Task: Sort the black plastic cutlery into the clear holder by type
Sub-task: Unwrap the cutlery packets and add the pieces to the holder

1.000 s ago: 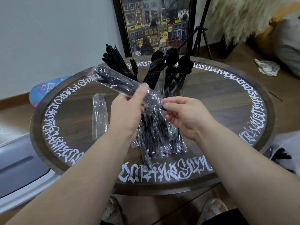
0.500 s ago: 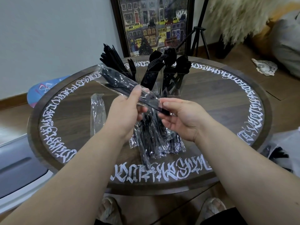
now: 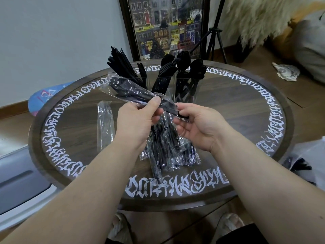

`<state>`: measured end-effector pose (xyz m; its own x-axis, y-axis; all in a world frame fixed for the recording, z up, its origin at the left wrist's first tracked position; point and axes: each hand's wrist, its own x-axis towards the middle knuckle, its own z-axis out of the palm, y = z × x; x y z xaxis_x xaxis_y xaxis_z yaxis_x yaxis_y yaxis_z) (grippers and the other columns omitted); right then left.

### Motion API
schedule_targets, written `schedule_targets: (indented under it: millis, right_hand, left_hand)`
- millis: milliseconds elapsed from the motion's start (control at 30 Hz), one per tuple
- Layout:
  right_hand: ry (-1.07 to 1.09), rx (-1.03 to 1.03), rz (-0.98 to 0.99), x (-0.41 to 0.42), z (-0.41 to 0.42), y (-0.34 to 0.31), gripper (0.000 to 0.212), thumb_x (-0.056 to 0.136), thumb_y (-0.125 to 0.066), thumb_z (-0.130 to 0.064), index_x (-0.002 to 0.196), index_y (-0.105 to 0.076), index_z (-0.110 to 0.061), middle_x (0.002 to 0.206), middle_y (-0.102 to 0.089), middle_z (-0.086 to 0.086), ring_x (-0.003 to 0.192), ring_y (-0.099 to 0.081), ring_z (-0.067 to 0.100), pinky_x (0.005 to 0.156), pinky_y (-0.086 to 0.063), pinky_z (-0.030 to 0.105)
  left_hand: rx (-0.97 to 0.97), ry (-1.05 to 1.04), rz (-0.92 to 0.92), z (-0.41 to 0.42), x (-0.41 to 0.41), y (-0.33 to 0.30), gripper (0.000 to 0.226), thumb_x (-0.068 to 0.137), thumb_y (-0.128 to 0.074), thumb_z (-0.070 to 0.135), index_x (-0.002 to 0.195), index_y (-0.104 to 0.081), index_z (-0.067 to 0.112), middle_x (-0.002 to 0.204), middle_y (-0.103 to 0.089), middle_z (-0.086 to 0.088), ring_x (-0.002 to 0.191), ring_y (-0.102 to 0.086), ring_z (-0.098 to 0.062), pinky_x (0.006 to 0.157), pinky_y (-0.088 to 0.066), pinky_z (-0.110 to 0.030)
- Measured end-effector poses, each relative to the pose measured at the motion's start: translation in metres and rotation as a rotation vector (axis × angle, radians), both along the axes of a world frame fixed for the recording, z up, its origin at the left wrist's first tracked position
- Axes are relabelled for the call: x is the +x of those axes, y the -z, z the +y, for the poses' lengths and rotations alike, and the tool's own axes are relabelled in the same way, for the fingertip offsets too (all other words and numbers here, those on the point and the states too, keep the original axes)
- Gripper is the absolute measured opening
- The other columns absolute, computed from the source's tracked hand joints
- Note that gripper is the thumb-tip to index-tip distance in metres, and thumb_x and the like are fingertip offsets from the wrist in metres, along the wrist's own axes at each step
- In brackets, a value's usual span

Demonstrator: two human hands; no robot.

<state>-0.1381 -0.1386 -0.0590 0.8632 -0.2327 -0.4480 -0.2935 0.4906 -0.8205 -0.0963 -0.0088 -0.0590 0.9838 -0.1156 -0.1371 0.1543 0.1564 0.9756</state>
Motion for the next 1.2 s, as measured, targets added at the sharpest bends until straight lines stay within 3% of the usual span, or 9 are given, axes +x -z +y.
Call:
schedule_targets:
  millis: [133,233,333,467,600,800,933,1067,1200]
  right_hand:
    - [-0.013,0.024,-0.055,0.0,-0.002,0.0,0.015,0.089,-0.056,0.002,0.09,-0.065,-0.01,0.066,-0.067,0.003,0.059,-0.061,0.012,0.061,-0.05,0.023]
    - [-0.014,0.009,-0.055,0.0,-0.004,-0.001,0.014,0.088,-0.058,0.003,0.086,-0.064,-0.01,0.063,-0.065,0.003,0.056,-0.059,0.01,0.055,-0.05,0.02]
    - [0.028,0.003,-0.042,0.0,-0.007,-0.002,0.014,0.086,-0.06,0.005,0.081,-0.064,-0.007,0.058,-0.063,0.003,0.053,-0.058,0.01,0.051,-0.051,0.018]
    - [0.091,0.013,-0.015,0.0,-0.014,0.001,0.011,0.084,-0.062,0.006,0.081,-0.062,-0.005,0.054,-0.062,0.004,0.051,-0.058,0.011,0.051,-0.052,0.018]
    - [0.018,-0.018,-0.012,-0.001,-0.014,0.002,0.013,0.085,-0.061,0.006,0.08,-0.062,-0.005,0.057,-0.063,0.005,0.053,-0.06,0.012,0.053,-0.054,0.019]
    - [0.078,-0.08,0.047,-0.002,-0.019,0.001,0.015,0.086,-0.058,0.009,0.078,-0.062,-0.003,0.063,-0.061,0.012,0.053,-0.06,0.014,0.051,-0.053,0.021]
    - [0.132,-0.062,0.062,-0.002,-0.025,0.001,0.017,0.087,-0.056,0.008,0.078,-0.061,-0.004,0.066,-0.06,0.012,0.053,-0.059,0.014,0.05,-0.053,0.02]
    - [0.073,-0.068,0.032,-0.003,-0.023,-0.001,0.014,0.087,-0.057,0.009,0.081,-0.062,-0.003,0.07,-0.062,0.012,0.059,-0.061,0.015,0.057,-0.056,0.022]
    - [0.068,-0.085,0.03,-0.004,-0.022,-0.001,0.013,0.086,-0.057,0.01,0.082,-0.062,-0.002,0.07,-0.062,0.014,0.058,-0.061,0.016,0.058,-0.056,0.023]
  left_hand:
    - [-0.052,0.084,0.07,-0.001,-0.004,-0.002,0.008,0.086,-0.068,0.01,0.079,-0.067,0.006,0.07,-0.071,-0.001,0.067,-0.067,-0.01,0.062,-0.055,-0.021]
    - [-0.022,0.101,0.087,-0.001,-0.004,-0.003,0.007,0.084,-0.07,0.014,0.08,-0.066,0.01,0.075,-0.071,-0.002,0.068,-0.066,-0.011,0.057,-0.051,-0.02]
    - [-0.018,0.021,0.061,0.004,0.0,-0.004,0.011,0.086,-0.068,0.024,0.086,-0.061,0.015,0.079,-0.07,0.002,0.066,-0.062,-0.009,0.053,-0.044,-0.018]
    - [-0.027,-0.141,0.035,0.012,0.009,0.0,0.008,0.092,-0.061,0.019,0.085,-0.06,0.017,0.073,-0.066,0.004,0.061,-0.059,-0.005,0.051,-0.042,-0.016]
    - [-0.048,-0.197,0.042,0.013,0.012,0.001,0.009,0.091,-0.063,0.026,0.086,-0.058,0.022,0.079,-0.068,0.005,0.062,-0.058,-0.006,0.05,-0.041,-0.017]
    - [0.052,-0.354,-0.027,0.017,0.018,0.002,0.014,0.09,-0.064,0.025,0.076,-0.061,0.025,0.046,-0.055,0.014,0.049,-0.047,-0.003,0.049,-0.036,-0.019]
    - [-0.02,-0.418,-0.049,0.025,0.024,0.0,0.008,0.089,-0.065,0.019,0.082,-0.063,0.02,0.07,-0.064,0.006,0.055,-0.052,-0.001,0.05,-0.039,-0.017]
    - [0.05,-0.177,0.168,0.027,0.02,0.005,0.016,0.09,-0.064,0.031,0.095,-0.061,0.016,0.087,-0.067,-0.001,0.069,-0.057,-0.007,0.057,-0.043,-0.019]
    - [0.08,-0.17,0.142,0.027,0.019,0.001,0.012,0.094,-0.058,0.025,0.088,-0.064,0.018,0.083,-0.069,0.002,0.069,-0.057,-0.008,0.06,-0.043,-0.022]
